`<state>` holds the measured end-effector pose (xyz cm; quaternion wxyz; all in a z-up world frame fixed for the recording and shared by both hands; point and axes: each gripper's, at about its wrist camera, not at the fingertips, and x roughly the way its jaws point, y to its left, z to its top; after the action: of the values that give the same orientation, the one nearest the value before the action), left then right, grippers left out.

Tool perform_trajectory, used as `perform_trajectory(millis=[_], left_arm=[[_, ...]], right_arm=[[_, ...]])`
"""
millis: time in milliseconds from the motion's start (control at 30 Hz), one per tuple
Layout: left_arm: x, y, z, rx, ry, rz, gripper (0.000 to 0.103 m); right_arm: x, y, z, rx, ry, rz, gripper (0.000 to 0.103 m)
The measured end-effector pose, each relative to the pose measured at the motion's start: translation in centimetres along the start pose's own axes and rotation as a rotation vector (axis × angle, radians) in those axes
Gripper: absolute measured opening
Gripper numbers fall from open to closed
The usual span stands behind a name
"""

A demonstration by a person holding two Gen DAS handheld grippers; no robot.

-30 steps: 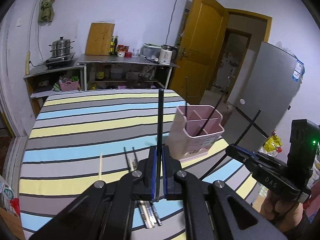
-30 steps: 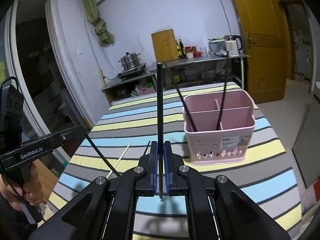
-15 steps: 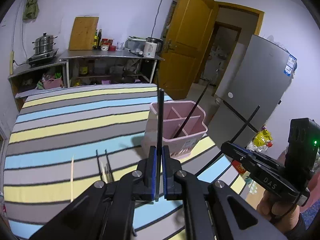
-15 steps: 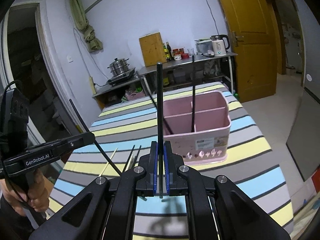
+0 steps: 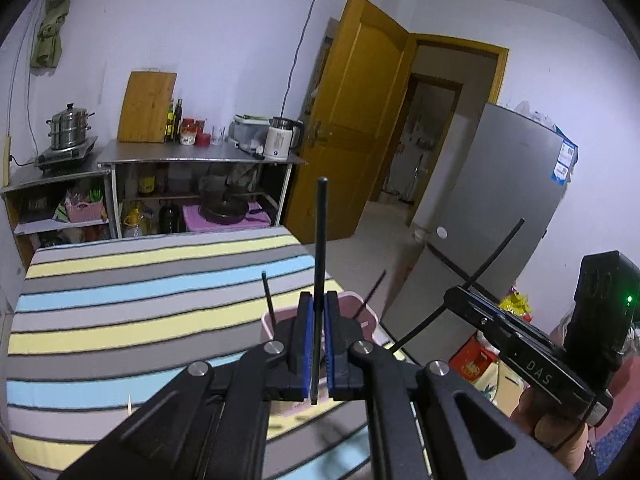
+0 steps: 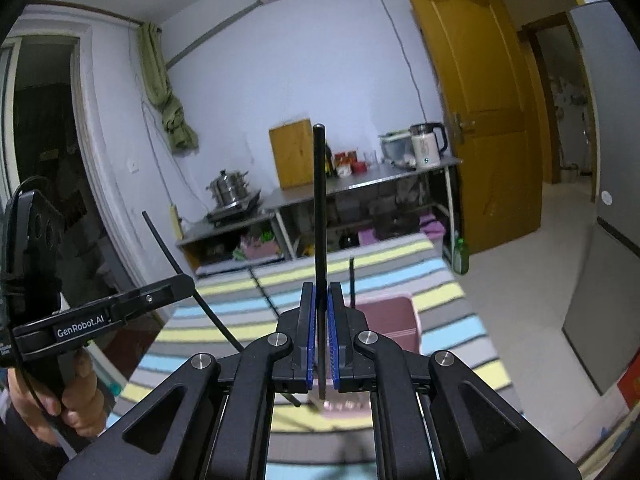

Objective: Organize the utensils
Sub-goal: 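Lift both black chopsticks and carry them over the pink basket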

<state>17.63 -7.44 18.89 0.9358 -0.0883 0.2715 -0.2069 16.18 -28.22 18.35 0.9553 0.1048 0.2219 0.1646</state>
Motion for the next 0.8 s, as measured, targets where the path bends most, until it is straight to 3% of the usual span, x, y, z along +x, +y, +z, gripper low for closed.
perform_trajectory(millis=[433,800], left_arm=[[3.3,1.1,0.1,-0.019,-0.003,0.020,0.006],[6.4,2.5,-2.8,-0.036,0.085,0.033,0.006]], right_arm=[[3.7,-1.4,0.4,0.029,0.004,-0.032,0.006],[7.8,-2.6,-2.8,0.050,0.116,-0.044,0.006]])
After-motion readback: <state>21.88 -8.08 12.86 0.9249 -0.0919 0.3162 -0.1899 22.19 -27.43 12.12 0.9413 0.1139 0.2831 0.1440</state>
